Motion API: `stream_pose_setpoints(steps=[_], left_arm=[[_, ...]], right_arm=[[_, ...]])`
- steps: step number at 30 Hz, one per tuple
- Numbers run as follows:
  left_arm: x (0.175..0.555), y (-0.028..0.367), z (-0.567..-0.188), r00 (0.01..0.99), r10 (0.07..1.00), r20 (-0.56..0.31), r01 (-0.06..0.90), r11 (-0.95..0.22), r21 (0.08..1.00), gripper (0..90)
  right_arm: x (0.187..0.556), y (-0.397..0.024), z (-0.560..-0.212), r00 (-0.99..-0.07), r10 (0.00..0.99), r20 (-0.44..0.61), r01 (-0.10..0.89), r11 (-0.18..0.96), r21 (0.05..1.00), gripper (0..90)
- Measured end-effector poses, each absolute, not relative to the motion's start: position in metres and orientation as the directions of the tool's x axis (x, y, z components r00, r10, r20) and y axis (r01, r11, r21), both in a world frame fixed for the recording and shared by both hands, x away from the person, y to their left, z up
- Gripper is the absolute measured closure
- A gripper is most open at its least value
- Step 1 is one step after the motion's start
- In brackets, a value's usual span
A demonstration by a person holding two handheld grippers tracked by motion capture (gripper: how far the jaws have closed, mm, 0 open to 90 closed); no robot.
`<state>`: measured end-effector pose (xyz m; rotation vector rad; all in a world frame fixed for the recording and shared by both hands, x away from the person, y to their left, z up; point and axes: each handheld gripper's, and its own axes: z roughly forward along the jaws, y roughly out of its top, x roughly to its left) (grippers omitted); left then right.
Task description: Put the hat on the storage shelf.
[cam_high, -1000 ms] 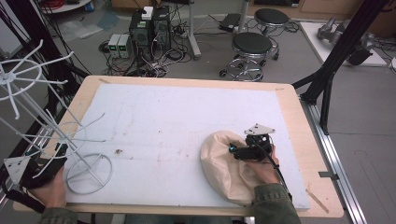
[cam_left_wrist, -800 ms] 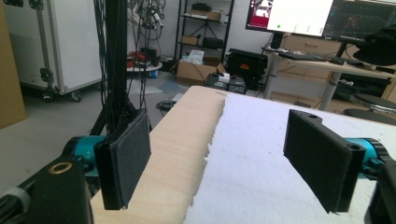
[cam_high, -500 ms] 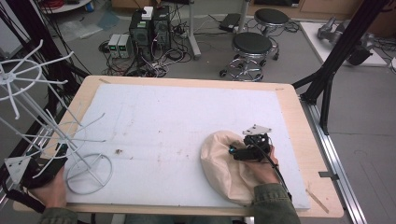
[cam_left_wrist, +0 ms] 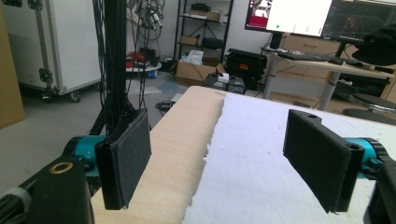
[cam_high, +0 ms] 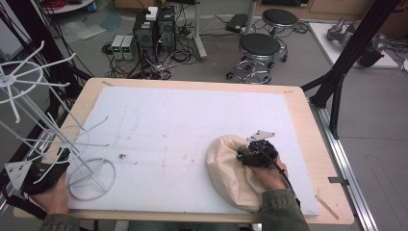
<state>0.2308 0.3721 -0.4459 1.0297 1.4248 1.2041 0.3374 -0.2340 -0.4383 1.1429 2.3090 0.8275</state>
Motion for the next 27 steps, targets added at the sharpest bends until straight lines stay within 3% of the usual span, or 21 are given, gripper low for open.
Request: stream_pose_setpoints(steps=[4,11,15,27], left_arm=[[0.2309,0.3718,-0.4459,-0.173,0.974,-0.149,0.016,0.154,0.988,23.5],[0.2313,0.3720,-0.4460,-0.172,0.973,-0.151,0.017,0.157,0.988,23.5],[0.2313,0.3722,-0.4461,-0.171,0.974,-0.150,0.020,0.156,0.988,23.5],[0.2316,0.3725,-0.4459,-0.172,0.973,-0.156,0.015,0.161,0.987,23.6]], right_arm=[[0.3368,-0.2335,-0.4373,-0.571,0.814,-0.110,0.559,0.483,0.674,45.3],[0.3338,-0.2341,-0.4340,-0.545,0.823,-0.159,0.541,0.491,0.683,66.2],[0.3318,-0.2330,-0.4329,-0.533,0.823,-0.195,0.523,0.502,0.689,73.7],[0.3303,-0.2412,-0.4335,-0.521,0.845,-0.119,0.535,0.432,0.726,76.4]])
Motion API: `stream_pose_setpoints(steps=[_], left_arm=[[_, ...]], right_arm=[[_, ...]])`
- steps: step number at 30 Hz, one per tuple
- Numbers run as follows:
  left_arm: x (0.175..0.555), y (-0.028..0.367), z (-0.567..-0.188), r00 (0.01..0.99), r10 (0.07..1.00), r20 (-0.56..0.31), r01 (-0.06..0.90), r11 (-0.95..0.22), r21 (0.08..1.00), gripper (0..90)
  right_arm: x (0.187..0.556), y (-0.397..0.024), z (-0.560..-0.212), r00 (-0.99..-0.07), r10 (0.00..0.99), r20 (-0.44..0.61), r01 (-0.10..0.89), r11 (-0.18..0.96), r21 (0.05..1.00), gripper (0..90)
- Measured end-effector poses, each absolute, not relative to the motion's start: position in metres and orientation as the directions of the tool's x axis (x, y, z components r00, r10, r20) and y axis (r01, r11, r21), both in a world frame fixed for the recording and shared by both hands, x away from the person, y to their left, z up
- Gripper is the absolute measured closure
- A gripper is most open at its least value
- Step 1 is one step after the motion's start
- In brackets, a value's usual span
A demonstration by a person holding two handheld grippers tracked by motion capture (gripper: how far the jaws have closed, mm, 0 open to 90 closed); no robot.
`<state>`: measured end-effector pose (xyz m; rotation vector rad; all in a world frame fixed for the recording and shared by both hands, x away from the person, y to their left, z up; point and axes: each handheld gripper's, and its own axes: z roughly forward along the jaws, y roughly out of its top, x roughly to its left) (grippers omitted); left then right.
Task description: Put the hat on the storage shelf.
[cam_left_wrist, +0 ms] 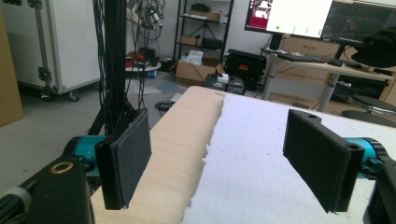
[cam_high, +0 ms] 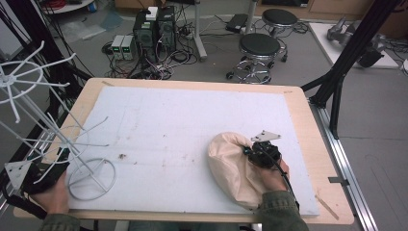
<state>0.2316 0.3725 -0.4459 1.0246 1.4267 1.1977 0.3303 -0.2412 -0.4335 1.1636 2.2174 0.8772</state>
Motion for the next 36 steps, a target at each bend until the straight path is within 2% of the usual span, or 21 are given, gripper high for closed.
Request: stream_pose_setpoints(steps=[10,26,36], left_arm=[[0.233,0.371,-0.446,-0.166,0.974,-0.152,0.025,0.158,0.987,23.6],[0.233,0.371,-0.446,-0.167,0.974,-0.156,0.025,0.163,0.986,23.6],[0.234,0.371,-0.446,-0.169,0.973,-0.158,0.024,0.164,0.986,23.6]], right_arm=[[0.330,-0.248,-0.432,-0.516,0.855,-0.059,0.535,0.375,0.757,76.3],[0.327,-0.263,-0.425,-0.483,0.872,0.082,0.528,0.216,0.821,76.0],[0.322,-0.263,-0.415,-0.523,0.836,0.167,0.469,0.118,0.875,75.4]])
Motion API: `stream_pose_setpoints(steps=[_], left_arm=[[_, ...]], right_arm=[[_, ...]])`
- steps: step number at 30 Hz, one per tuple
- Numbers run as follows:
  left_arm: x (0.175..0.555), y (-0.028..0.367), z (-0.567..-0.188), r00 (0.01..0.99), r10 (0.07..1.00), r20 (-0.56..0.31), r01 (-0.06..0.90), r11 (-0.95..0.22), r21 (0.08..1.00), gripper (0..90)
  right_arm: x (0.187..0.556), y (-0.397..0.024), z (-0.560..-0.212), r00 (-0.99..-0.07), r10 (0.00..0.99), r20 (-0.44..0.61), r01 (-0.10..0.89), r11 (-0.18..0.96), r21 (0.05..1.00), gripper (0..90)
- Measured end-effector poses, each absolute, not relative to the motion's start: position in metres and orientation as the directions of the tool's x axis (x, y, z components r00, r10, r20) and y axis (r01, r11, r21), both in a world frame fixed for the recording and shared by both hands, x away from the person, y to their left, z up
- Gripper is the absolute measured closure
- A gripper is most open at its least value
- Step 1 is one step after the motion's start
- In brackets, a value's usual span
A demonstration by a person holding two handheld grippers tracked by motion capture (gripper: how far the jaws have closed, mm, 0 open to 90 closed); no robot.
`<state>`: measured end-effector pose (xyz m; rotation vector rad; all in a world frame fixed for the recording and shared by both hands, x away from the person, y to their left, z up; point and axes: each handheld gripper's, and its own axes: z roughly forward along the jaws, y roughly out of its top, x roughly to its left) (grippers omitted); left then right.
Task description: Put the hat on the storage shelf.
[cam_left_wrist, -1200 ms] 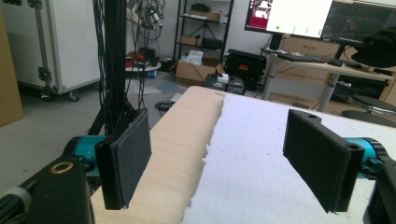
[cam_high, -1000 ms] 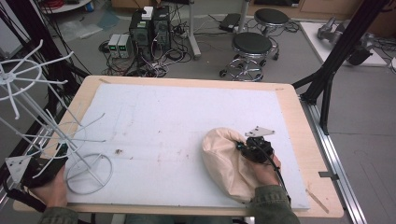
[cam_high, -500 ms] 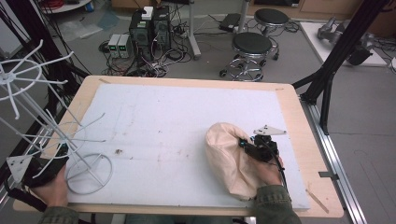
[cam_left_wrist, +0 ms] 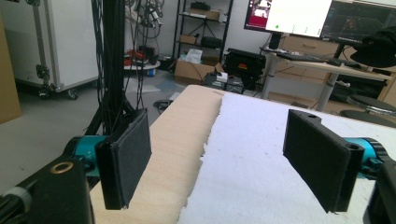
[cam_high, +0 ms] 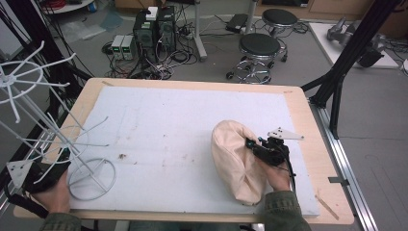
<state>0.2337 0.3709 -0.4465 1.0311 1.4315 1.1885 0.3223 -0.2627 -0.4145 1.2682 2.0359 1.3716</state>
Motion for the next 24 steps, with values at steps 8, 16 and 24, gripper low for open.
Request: stream_pose_setpoints(steps=[8,16,24], left_arm=[[0.233,0.371,-0.446,-0.169,0.973,-0.159,0.027,0.166,0.986,23.6],[0.233,0.371,-0.446,-0.169,0.973,-0.159,0.026,0.166,0.986,23.6],[0.233,0.372,-0.446,-0.174,0.971,-0.164,0.020,0.170,0.985,23.6]], right_arm=[[0.313,-0.259,-0.401,-0.586,0.786,0.196,0.351,0.028,0.936,74.9],[0.301,-0.258,-0.389,-0.642,0.740,0.202,0.225,-0.071,0.972,74.4],[0.299,-0.260,-0.386,-0.681,0.684,0.262,0.196,-0.175,0.965,74.4]])
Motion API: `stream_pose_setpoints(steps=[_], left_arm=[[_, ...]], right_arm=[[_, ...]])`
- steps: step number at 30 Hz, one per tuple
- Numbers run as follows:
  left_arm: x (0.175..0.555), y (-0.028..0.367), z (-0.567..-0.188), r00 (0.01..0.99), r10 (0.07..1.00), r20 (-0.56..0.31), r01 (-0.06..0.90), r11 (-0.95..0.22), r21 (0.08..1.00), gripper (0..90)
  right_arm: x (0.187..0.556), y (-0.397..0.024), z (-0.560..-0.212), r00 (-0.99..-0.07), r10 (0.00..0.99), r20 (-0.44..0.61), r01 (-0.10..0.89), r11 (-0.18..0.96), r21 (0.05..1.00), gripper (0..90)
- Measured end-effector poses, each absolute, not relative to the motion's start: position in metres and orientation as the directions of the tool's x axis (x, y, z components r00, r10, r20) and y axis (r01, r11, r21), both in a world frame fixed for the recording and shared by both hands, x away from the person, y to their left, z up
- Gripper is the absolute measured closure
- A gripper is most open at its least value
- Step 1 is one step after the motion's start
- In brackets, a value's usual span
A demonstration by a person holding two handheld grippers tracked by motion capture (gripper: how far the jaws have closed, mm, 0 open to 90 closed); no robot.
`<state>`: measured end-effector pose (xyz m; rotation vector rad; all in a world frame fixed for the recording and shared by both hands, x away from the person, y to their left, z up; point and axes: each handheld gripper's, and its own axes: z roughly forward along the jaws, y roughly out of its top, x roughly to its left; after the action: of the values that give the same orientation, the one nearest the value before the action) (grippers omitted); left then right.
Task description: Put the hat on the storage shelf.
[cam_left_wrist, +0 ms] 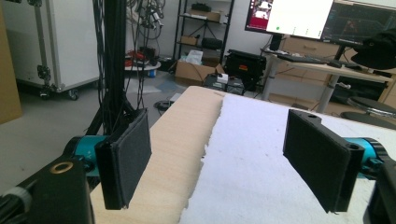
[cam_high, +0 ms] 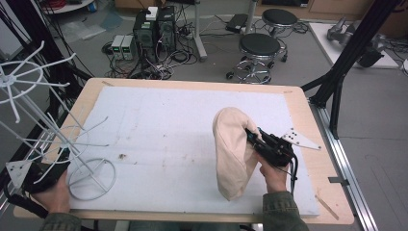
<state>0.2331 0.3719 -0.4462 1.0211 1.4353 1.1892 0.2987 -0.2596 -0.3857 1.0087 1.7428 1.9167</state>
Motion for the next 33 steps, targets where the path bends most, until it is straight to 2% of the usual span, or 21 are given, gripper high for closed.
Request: stream_pose_setpoints(steps=[7,15,33], left_arm=[[0.233,0.370,-0.446,-0.170,0.971,-0.168,0.015,0.173,0.985,23.6],[0.233,0.367,-0.446,-0.163,0.970,-0.181,0.006,0.184,0.983,23.6],[0.234,0.367,-0.447,-0.159,0.967,-0.200,0.008,0.204,0.979,23.6]], right_arm=[[0.294,-0.264,-0.378,-0.703,0.633,0.325,0.184,-0.279,0.943,74.4],[0.292,-0.259,-0.353,-0.727,0.621,0.293,0.138,-0.286,0.948,74.4],[0.303,-0.216,-0.258,-0.786,0.588,0.192,0.035,-0.267,0.963,74.2]])
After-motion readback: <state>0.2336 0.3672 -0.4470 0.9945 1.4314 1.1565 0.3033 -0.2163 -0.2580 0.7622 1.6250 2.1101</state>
